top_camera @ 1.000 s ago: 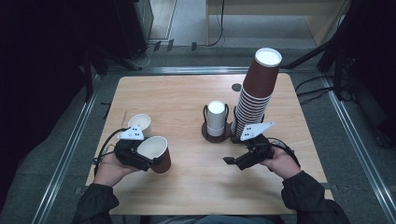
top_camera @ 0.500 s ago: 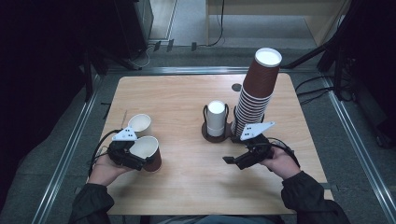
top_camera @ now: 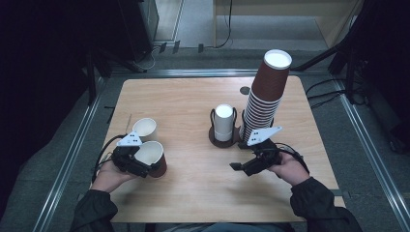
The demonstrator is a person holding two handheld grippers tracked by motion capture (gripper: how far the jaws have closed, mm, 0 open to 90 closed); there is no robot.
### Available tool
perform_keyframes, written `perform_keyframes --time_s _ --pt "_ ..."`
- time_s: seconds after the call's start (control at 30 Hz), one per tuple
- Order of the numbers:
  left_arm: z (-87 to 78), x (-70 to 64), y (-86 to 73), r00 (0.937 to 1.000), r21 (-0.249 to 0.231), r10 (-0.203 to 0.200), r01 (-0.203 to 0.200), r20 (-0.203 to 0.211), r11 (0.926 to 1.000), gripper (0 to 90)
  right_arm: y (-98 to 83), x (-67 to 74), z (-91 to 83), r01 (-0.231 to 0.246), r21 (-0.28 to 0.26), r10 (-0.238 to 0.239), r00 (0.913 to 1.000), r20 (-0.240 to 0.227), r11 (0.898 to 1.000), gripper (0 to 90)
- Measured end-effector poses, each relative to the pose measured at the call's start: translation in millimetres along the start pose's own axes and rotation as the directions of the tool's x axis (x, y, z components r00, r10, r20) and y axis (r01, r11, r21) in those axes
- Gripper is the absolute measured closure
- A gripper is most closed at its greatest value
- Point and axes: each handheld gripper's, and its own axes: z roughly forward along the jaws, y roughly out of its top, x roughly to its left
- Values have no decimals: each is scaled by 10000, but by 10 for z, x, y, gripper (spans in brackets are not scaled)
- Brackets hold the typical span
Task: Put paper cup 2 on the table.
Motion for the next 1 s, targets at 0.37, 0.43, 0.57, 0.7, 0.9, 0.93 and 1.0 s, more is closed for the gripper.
perform_keyframes --time_s 0.37,0.43,0.57,0.7,0.9,0.93,1.0 --pt "-93 -30 54 9977 -402 -250 275 626 9988 0 6 4 -4 34 66 -34 10000 -33 10000 195" --pt "-120 -40 74 9977 -439 -288 315 608 9985 0 7 6 -11 60 40 -60 10000 -70 10000 195" --pt "-176 -43 107 9982 -426 -396 416 461 9982 0 5 5 -14 51 68 -51 10000 -52 10000 194" --pt "-243 -21 136 9961 -657 -651 690 601 9955 0 6 6 -11 95 84 -95 9999 -58 9999 195" --pt "-361 -53 223 9964 -950 -656 705 543 9930 0 6 9 -10 137 120 -136 9999 -43 9998 195" --pt "-375 -62 244 9969 -897 -638 677 449 9937 0 6 9 -11 135 124 -135 9999 -49 9998 195" --pt "-394 -69 291 9948 -864 -941 972 391 9915 0 5 10 -11 144 133 -144 9999 -50 9998 195"
